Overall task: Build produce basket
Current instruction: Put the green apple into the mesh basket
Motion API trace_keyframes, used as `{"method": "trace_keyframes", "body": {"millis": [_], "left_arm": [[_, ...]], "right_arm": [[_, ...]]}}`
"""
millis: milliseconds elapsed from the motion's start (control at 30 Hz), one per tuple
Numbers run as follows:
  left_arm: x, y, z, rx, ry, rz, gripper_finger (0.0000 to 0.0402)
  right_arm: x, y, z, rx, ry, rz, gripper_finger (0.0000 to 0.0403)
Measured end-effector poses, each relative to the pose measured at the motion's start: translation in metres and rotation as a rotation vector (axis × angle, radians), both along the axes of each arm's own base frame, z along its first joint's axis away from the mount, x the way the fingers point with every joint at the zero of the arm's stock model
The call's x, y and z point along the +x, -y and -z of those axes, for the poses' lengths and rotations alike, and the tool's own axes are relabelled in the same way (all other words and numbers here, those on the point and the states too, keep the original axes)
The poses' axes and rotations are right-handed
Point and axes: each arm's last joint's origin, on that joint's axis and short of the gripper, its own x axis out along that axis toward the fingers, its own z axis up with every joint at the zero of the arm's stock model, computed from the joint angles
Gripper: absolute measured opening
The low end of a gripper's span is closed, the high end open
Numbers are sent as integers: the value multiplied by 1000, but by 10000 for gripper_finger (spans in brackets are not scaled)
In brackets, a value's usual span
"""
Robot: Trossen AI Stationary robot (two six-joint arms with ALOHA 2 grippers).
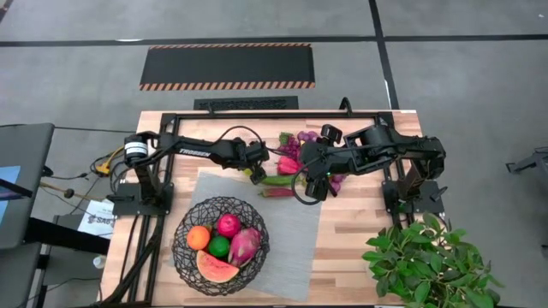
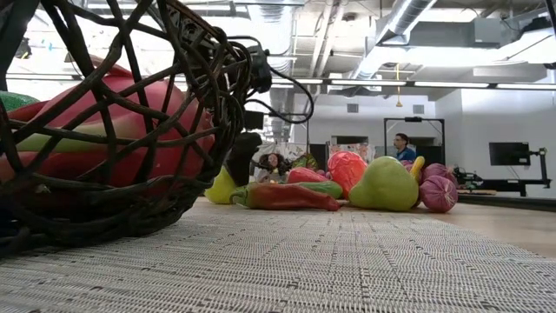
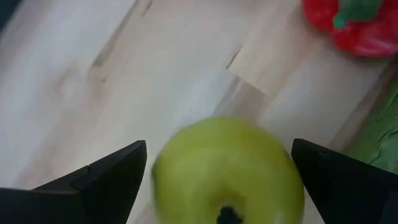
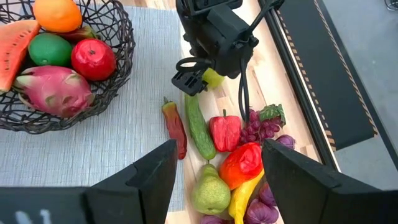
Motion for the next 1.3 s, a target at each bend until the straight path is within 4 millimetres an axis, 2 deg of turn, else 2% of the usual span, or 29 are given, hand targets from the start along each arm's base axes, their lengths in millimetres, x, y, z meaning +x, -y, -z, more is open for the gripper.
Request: {"method": "trace_keyframes", "body": {"millis": [233, 533, 733, 867, 1000, 1100, 1300], "left_arm": [[-1, 1, 2, -12, -3, 1, 383], [0, 3, 2, -31, 9, -8, 309], [3, 13, -3, -23, 14, 28, 299], [5, 24, -29, 1, 81, 61, 300], [-5, 46, -61, 4, 125, 102, 300], [-20, 72, -88, -15, 181, 138, 300], [-62, 140, -129, -53, 283, 240, 301]], "right_arm": [[0, 0, 0, 0, 0, 0, 255], [0, 0, 0, 0, 0, 0, 255], [0, 0, 0, 0, 0, 0, 255], [0, 0, 0, 0, 0, 0, 255], [0, 0, 0, 0, 0, 0, 255], [0, 0, 0, 0, 0, 0, 255], [0, 0, 0, -1, 0, 0, 255]]}}
